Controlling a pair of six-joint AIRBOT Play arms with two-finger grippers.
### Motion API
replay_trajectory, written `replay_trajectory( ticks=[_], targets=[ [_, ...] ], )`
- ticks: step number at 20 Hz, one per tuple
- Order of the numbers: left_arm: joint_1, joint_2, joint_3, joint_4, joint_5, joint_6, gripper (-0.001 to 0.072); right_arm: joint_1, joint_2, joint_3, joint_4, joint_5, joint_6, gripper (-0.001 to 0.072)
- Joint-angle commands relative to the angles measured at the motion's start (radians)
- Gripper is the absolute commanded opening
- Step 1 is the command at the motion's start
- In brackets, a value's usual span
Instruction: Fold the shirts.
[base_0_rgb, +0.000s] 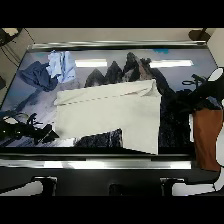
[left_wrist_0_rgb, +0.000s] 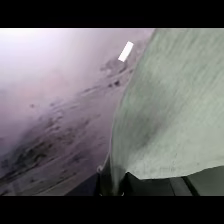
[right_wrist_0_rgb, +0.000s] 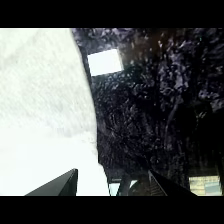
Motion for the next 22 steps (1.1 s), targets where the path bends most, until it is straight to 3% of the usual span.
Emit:
replay_trajectory(
  ticks=[1, 2, 9, 13, 14, 15, 16, 18, 22],
  targets=[
    [-0.013, 0.000, -0.013, -0.005, 0.060, 0.003, 0.0072, -0.002, 0.000, -0.021, 0.001, 0.019, -0.034, 0.0538],
    [-0.021, 0.000, -0.013, -0.005, 0.061, 0.003, 0.0037, -0.002, 0.000, -0.054, 0.000, 0.007, -0.035, 0.0539],
    [-0.031, 0.001, -0.013, -0.005, 0.049, 0.022, 0.0036, 0.018, -0.019, -0.333, 0.204, -0.267, -0.055, 0.0536],
    [-0.030, 0.001, -0.008, -0.005, 0.050, 0.022, 0.0036, 0.080, -0.098, -0.335, 0.216, -0.294, -0.080, 0.0491],
    [-0.030, 0.001, -0.003, -0.005, 0.052, 0.025, 0.0036, 0.096, -0.112, -0.335, 0.211, -0.325, -0.081, 0.0433],
    [-0.027, 0.001, 0.015, -0.004, 0.045, 0.036, 0.0035, 0.107, -0.116, -0.335, 0.204, -0.361, -0.080, 0.0308],
    [-0.022, 0.001, 0.049, -0.004, 0.020, 0.046, 0.0035, 0.108, -0.111, -0.322, 0.208, -0.380, -0.080, 0.0068],
    [-0.018, 0.018, 0.181, -0.004, -0.033, 0.066, 0.0032, 0.105, -0.068, -0.246, 0.204, -0.379, -0.093, 0.0047],
    [-0.062, 0.156, 0.655, -0.013, 0.013, 0.035, 0.0032, 0.106, 0.161, 0.049, 0.198, -0.478, -0.206, 0.0046]
  ],
)
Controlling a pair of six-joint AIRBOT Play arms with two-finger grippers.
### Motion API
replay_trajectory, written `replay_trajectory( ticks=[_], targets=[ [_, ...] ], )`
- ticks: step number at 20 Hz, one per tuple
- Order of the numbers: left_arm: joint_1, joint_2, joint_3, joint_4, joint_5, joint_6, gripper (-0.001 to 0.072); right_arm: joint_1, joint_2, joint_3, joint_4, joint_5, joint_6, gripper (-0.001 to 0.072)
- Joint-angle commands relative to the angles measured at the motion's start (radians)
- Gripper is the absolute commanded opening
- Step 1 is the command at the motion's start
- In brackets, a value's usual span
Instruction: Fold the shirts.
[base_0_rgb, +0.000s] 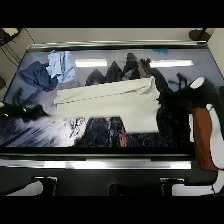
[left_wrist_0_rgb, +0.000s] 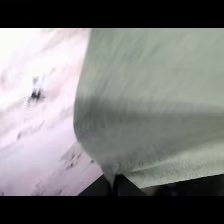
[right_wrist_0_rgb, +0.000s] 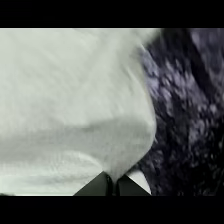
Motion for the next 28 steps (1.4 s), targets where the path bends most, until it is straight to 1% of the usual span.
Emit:
replay_trajectory(
  ticks=[1, 4, 5, 6, 8, 9, 10, 11, 13, 15, 17, 19, 20, 22, 24, 26, 28],
  targets=[
    [-0.045, 0.118, 0.420, -0.010, 0.040, -0.020, 0.0033, 0.002, 0.209, 0.252, -0.008, -0.162, -0.094, 0.0046],
    [-0.064, 0.240, 0.810, -0.006, 0.150, -0.073, 0.0034, 0.002, 0.469, 0.431, -0.084, -0.385, -0.104, 0.0046],
    [-0.063, 0.288, 0.902, 0.008, 0.172, -0.094, 0.0035, 0.002, 0.551, 0.453, -0.113, -0.434, -0.102, 0.0046],
    [-0.064, 0.335, 0.949, 0.011, 0.182, -0.106, 0.0035, 0.002, 0.635, 0.454, -0.125, -0.455, -0.094, 0.0046],
    [-0.064, 0.456, 0.932, 0.012, 0.188, -0.109, 0.0034, 0.002, 0.754, 0.454, -0.135, -0.382, -0.075, 0.0047],
    [-0.064, 0.504, 0.907, 0.017, 0.191, -0.145, 0.0035, 0.002, 0.801, 0.454, -0.163, -0.336, -0.051, 0.0047],
    [-0.063, 0.540, 0.886, 0.017, 0.190, -0.180, 0.0034, 0.002, 0.834, 0.454, -0.196, -0.321, -0.018, 0.0047],
    [-0.063, 0.565, 0.872, 0.018, 0.190, -0.197, 0.0034, 0.002, 0.861, 0.454, -0.238, -0.330, 0.016, 0.0047],
    [-0.063, 0.578, 0.871, 0.037, 0.190, -0.200, 0.0034, 0.002, 0.886, 0.454, -0.321, -0.328, 0.023, 0.0047],
    [-0.063, 0.570, 0.871, 0.051, 0.181, -0.201, 0.0034, 0.002, 0.884, 0.454, -0.360, -0.258, 0.060, 0.0047],
    [-0.063, 0.544, 0.871, 0.053, 0.147, -0.200, 0.0033, 0.002, 0.862, 0.454, -0.359, -0.183, 0.067, 0.0047],
    [-0.063, 0.489, 0.871, 0.068, 0.054, -0.199, 0.0034, 0.002, 0.812, 0.454, -0.359, -0.102, 0.069, 0.0047],
    [-0.063, 0.449, 0.870, 0.077, -0.005, -0.198, 0.0033, 0.002, 0.770, 0.454, -0.360, -0.033, 0.069, 0.0047],
    [-0.064, 0.330, 0.859, 0.089, -0.143, -0.150, 0.0033, 0.002, 0.648, 0.452, -0.359, 0.146, 0.070, 0.0047],
    [-0.065, 0.211, 0.783, 0.089, -0.213, -0.114, 0.0034, 0.002, 0.482, 0.426, -0.321, 0.302, 0.069, 0.0045],
    [-0.077, 0.082, 0.624, 0.089, -0.218, -0.056, 0.0034, 0.003, 0.297, 0.375, -0.261, 0.324, 0.070, 0.0045],
    [-0.082, -0.046, 0.454, 0.095, -0.139, -0.037, 0.0034, 0.003, 0.106, 0.358, -0.181, 0.285, 0.104, 0.0045]
  ],
)
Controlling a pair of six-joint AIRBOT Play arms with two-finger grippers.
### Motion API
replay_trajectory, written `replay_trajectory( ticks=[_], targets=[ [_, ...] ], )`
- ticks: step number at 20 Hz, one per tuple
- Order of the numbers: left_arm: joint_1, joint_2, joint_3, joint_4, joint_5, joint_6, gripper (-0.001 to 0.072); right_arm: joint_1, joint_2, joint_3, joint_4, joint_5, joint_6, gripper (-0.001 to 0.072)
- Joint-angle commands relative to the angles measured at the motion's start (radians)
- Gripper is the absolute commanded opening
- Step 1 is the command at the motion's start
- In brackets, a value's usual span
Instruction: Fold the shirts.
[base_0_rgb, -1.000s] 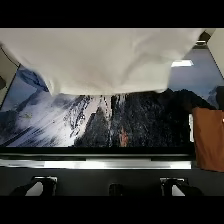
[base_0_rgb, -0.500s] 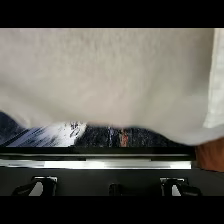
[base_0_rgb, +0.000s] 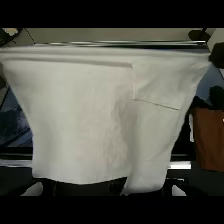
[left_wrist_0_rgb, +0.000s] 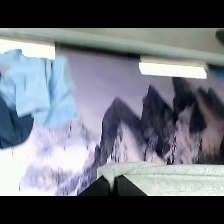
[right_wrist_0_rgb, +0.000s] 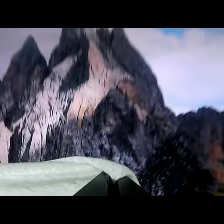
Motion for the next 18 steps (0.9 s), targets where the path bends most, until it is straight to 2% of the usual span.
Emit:
replay_trajectory(
  ticks=[1, 3, 6, 9, 10, 12, 13, 16, 18],
  targets=[
    [-0.006, -0.229, -0.240, 0.015, 0.078, 0.055, 0.0034, 0.000, -0.324, -0.033, 0.133, 0.010, 0.053, 0.0045],
    [-0.005, -0.377, -0.277, 0.014, 0.200, 0.032, 0.0033, 0.000, -0.479, -0.033, 0.280, -0.123, 0.070, 0.0045],
    [-0.006, -0.560, -0.227, -0.057, 0.306, 0.006, 0.0033, 0.000, -0.647, -0.033, 0.506, -0.308, 0.070, 0.0045],
    [-0.014, -0.623, -0.202, -0.110, 0.376, 0.012, 0.0034, 0.000, -0.718, -0.033, 0.562, -0.380, 0.069, 0.0046],
    [-0.017, -0.621, -0.200, -0.109, 0.378, 0.045, 0.0034, -0.002, -0.716, -0.033, 0.549, -0.369, 0.063, 0.0046],
    [-0.016, -0.605, -0.191, -0.106, 0.312, 0.121, 0.0034, -0.015, -0.686, -0.031, 0.519, -0.288, 0.010, 0.0047],
    [-0.014, -0.599, -0.188, -0.106, 0.241, 0.130, 0.0035, -0.023, -0.664, -0.031, 0.491, -0.216, 0.002, 0.0047],
    [-0.018, -0.595, -0.198, -0.089, -0.077, 0.130, 0.0035, -0.034, -0.617, -0.032, 0.374, 0.093, 0.024, 0.0047],
    [-0.025, -0.595, -0.226, -0.003, -0.185, 0.130, 0.0034, -0.014, -0.616, -0.049, 0.258, 0.212, 0.029, 0.0047]
  ],
)
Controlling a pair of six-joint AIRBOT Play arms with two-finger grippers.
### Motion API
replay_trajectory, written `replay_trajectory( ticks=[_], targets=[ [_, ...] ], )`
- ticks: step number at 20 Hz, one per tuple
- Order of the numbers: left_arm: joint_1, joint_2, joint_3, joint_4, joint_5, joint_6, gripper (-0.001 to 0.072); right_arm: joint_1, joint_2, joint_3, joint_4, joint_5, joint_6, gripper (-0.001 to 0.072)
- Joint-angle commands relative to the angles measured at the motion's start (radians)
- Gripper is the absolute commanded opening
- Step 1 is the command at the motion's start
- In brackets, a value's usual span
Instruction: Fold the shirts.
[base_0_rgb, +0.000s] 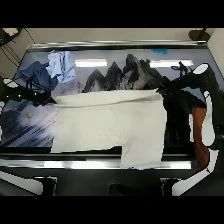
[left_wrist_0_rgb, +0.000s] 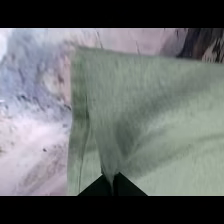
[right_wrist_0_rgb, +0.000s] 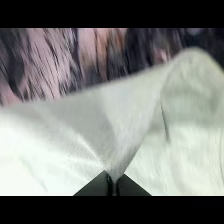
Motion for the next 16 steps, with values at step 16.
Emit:
replay_trajectory(
  ticks=[16],
  targets=[
    [0.024, -0.038, -0.073, 0.127, -0.170, 0.006, 0.0034, 0.032, 0.022, -0.172, -0.254, 0.185, 0.073, 0.0047]
  ],
)
